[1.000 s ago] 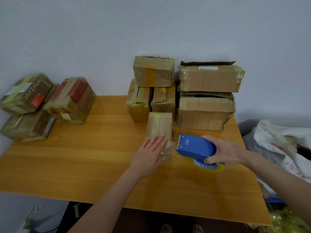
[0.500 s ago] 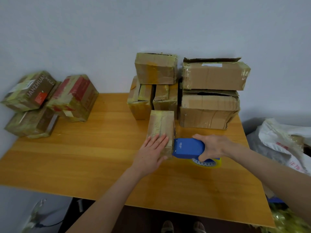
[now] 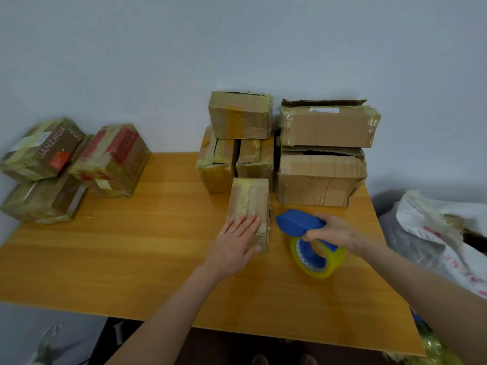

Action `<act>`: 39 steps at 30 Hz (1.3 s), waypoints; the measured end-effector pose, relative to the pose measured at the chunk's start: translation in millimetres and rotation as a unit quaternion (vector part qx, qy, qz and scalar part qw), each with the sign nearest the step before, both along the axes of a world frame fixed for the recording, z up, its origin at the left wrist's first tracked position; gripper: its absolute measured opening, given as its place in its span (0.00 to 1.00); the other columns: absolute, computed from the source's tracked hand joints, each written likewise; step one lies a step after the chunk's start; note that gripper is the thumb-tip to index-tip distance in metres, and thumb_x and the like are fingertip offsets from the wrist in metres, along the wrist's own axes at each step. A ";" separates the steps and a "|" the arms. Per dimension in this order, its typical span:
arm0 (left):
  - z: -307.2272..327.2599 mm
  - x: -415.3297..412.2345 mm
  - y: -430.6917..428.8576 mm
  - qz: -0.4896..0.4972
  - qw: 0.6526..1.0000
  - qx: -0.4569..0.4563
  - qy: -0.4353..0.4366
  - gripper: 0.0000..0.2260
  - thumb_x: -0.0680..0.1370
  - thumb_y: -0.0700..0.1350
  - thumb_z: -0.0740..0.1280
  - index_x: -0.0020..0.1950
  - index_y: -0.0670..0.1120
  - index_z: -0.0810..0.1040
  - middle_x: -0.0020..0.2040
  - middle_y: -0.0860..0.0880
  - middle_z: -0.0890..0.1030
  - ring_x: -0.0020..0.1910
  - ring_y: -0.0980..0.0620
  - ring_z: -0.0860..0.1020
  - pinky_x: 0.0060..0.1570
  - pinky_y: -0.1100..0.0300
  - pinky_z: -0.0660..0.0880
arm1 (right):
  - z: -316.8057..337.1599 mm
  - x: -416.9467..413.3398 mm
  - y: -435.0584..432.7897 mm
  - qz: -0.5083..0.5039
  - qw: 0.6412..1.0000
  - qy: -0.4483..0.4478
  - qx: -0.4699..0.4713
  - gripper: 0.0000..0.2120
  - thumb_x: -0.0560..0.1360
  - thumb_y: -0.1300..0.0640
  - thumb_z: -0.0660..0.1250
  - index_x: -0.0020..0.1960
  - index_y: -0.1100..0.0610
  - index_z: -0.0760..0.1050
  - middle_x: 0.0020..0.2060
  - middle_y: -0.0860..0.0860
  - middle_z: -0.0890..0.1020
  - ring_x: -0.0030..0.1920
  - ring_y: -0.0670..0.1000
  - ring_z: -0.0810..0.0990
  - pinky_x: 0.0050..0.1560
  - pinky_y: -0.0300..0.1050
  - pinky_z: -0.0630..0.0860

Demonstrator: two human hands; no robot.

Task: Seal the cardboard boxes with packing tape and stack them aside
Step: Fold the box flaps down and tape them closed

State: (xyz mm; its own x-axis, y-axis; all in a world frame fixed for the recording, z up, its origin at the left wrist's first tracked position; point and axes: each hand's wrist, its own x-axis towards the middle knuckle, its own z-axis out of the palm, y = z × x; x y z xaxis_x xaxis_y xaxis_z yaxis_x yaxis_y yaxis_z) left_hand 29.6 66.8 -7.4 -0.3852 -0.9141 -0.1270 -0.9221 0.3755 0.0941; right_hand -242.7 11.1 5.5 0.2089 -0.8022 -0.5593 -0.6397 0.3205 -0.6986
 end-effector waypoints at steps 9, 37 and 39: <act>5.9 0.1 -2.7 0.024 0.991 0.031 0.126 0.24 0.83 0.55 0.50 0.78 0.50 0.52 0.78 0.55 0.52 0.77 0.56 0.47 0.74 0.60 0.39 | -45.2 11.4 19.0 -0.260 0.942 -0.130 0.168 0.29 0.73 0.38 0.69 0.68 0.54 0.72 0.56 0.57 0.80 0.54 0.60 0.80 0.53 0.55 0.78; -2.4 25.1 11.9 0.342 0.814 0.026 0.470 0.13 0.77 0.45 0.69 0.61 0.47 0.75 0.43 0.51 0.82 0.44 0.56 0.80 0.44 0.62 0.78 | 5.4 110.5 40.4 -0.039 0.980 0.005 -0.196 0.34 0.77 0.50 0.68 0.77 0.54 0.58 0.32 0.45 0.78 0.31 0.40 0.77 0.31 0.31 0.72; -2.7 21.9 9.2 0.341 0.812 0.022 0.473 0.12 0.76 0.42 0.70 0.58 0.46 0.76 0.40 0.50 0.82 0.41 0.55 0.80 0.42 0.65 0.77 | 2.9 113.5 42.2 -0.043 0.978 -0.011 -0.204 0.33 0.76 0.56 0.70 0.77 0.53 0.59 0.30 0.47 0.80 0.27 0.39 0.77 0.32 0.29 0.72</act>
